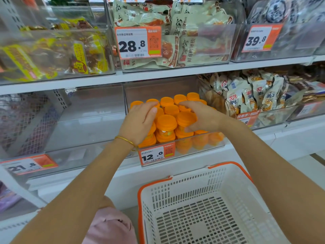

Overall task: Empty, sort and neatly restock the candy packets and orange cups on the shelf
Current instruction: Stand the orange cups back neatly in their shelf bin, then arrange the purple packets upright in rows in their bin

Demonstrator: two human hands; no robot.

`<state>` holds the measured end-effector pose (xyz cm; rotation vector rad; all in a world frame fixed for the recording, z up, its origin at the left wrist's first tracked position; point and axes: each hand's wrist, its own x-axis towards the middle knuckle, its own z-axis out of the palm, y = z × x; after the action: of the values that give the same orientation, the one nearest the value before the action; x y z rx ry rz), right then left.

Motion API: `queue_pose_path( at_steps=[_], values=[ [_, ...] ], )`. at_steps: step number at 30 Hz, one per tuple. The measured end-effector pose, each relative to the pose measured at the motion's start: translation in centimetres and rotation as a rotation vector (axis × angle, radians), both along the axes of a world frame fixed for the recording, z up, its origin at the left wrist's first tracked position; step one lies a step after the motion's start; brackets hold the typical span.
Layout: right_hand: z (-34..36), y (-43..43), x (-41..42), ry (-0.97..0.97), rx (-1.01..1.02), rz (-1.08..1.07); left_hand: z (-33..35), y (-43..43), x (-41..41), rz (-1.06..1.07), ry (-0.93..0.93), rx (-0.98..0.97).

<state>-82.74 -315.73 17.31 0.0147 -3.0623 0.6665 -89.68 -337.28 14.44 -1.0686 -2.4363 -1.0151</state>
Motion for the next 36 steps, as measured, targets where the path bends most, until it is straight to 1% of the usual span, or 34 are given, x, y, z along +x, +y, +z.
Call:
queue_pose_path(
  at_steps=[2, 4, 8, 10, 13, 14, 16, 18, 19, 22, 23, 24, 25, 26, 30, 33, 36],
  values=[
    [-0.7, 0.2, 1.4, 0.089, -0.078, -0.020, -0.7, -1.0, 1.4, 0.048, 0.018, 0.201],
    [-1.6, 0.0, 2.6, 0.183, -0.096, -0.032, -1.7, -2.0, 2.6, 0.096, 0.058, 0.289],
    [-3.7, -1.3, 4.2, 0.389, -0.117, -0.086, -4.2, -3.3, 4.9, 0.179, 0.086, 0.390],
    [-4.9, -2.3, 5.0, 0.453, -0.148, -0.137, -5.9, -3.6, 6.3, 0.231, 0.072, 0.438],
    [-6.8, -3.5, 6.5, 0.576, -0.142, -0.198, -8.8, -3.8, 8.6, 0.325, 0.017, 0.507],
    [-7.6, -3.9, 7.0, 0.608, -0.161, -0.212, -9.9, -3.7, 9.2, 0.354, -0.005, 0.512],
    [-9.2, -4.5, 8.2, 0.614, -0.256, -0.230, -12.4, -3.7, 10.3, 0.405, -0.072, 0.484],
    [-11.5, -5.1, 9.6, 0.543, -0.301, -0.253, -15.7, -3.6, 11.1, 0.477, -0.208, 0.375],
    [-12.9, -5.4, 10.3, 0.473, -0.313, -0.271, -17.5, -3.6, 11.5, 0.528, -0.304, 0.263],
    [-17.5, -5.7, 12.5, 0.239, -0.350, -0.325, -22.6, -3.7, 12.3, 0.625, -0.689, -0.155],
    [-19.0, -5.7, 13.1, 0.161, -0.357, -0.342, -24.1, -3.8, 12.5, 0.623, -0.823, -0.225],
    [-20.3, -5.6, 13.7, 0.093, -0.367, -0.357, -25.2, -3.7, 12.8, 0.612, -0.938, -0.226],
    [-21.5, -5.5, 14.1, 0.038, -0.378, -0.370, -26.0, -3.4, 13.2, 0.596, -1.013, -0.189],
    [-22.6, -5.4, 14.6, -0.003, -0.384, -0.380, -26.8, -3.1, 13.5, 0.587, -1.045, -0.147],
    [-25.6, -4.5, 15.9, -0.116, -0.393, -0.414, -27.5, -1.2, 14.4, 0.575, -1.030, -0.078],
    [-27.0, -3.9, 16.6, -0.147, -0.397, -0.423, -27.7, 1.4, 14.9, 0.453, -1.137, 0.091],
    [-28.1, -3.2, 17.2, -0.221, -0.365, -0.445, -29.2, 5.3, 15.1, 0.348, -1.263, 0.211]
  ],
)
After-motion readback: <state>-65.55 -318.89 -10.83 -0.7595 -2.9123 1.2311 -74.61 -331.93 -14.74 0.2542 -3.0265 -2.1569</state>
